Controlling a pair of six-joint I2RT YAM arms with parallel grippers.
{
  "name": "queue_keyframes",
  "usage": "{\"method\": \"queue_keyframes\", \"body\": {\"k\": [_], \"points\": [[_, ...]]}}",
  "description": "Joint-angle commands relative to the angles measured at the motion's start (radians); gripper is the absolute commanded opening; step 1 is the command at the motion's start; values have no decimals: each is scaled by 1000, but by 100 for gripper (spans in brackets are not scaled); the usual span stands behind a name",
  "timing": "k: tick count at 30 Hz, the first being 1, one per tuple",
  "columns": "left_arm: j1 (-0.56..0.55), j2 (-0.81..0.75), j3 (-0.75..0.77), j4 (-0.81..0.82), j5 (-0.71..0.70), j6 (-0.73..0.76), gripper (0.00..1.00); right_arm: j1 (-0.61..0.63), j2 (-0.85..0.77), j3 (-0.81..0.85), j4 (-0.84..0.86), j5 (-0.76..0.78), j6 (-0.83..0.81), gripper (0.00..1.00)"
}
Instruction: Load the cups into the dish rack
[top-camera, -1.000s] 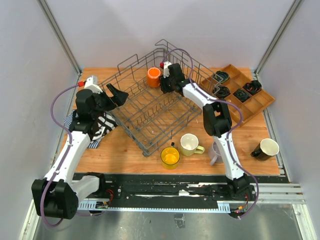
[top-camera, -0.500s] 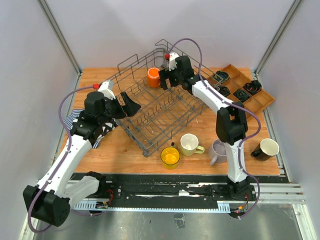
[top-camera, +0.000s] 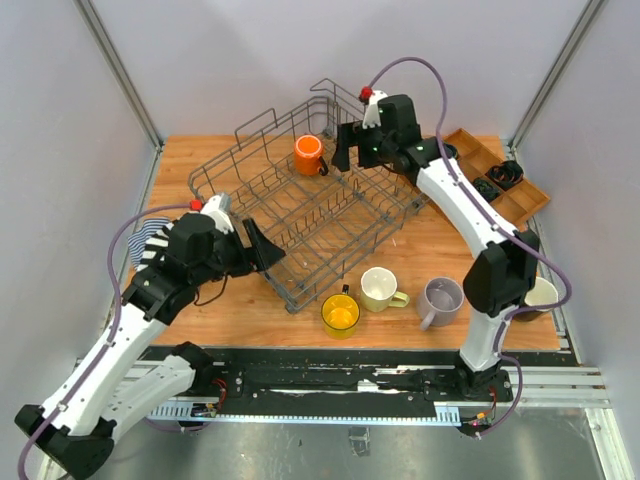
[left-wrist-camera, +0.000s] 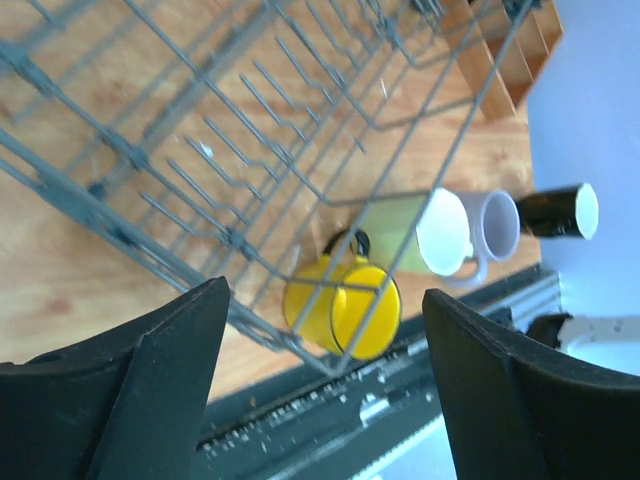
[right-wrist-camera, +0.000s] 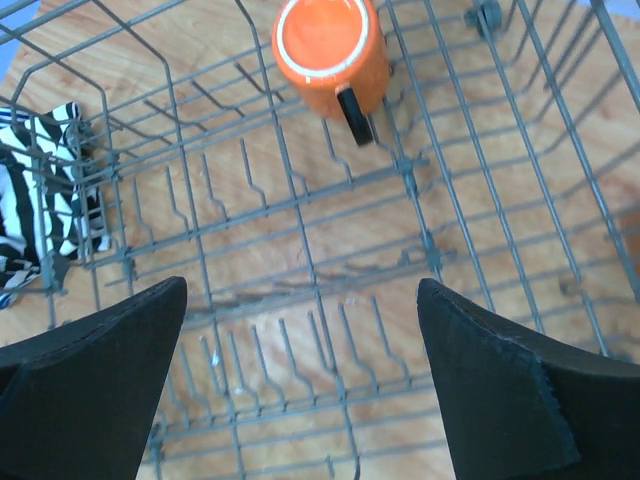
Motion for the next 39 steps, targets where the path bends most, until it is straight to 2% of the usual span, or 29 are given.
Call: {"method": "queue_keyframes", "body": {"k": [1,4,8,11,15,21,23,27,32,39], "points": [[-146,-69,-6,-127,-77,-138,81,-11,-161,-96,-150,13,93,98],[-230,-110,-15,-179,-128,-215,79,2,-322,-248,-108,89,106,99],[-318,-119,-20,-193,-151,-280,73,3,-461,-335,-160,155,109,99],[-466,-98,-26,-168,-252,-343,70,3,-544,-394,-181,182,110,98],[-666,56,-11,-101,-429,-398,70,3,-593,-425,-222,189,105,99],[-920,268,88,-176,-677,-608,65,3,-656,-444,-291,169,126,99],[-966,319,109,-231,-721,-729,59,3,-694,-466,-290,163,138,99],[-1023,420,143,-274,-739,-888,55,3,-753,-481,-316,174,131,99],[-1054,531,189,-297,-714,-1061,54,2,-809,-487,-353,192,121,98],[-1113,570,192,-360,-741,-1399,55,0,-884,-521,-386,203,107,98]]}}
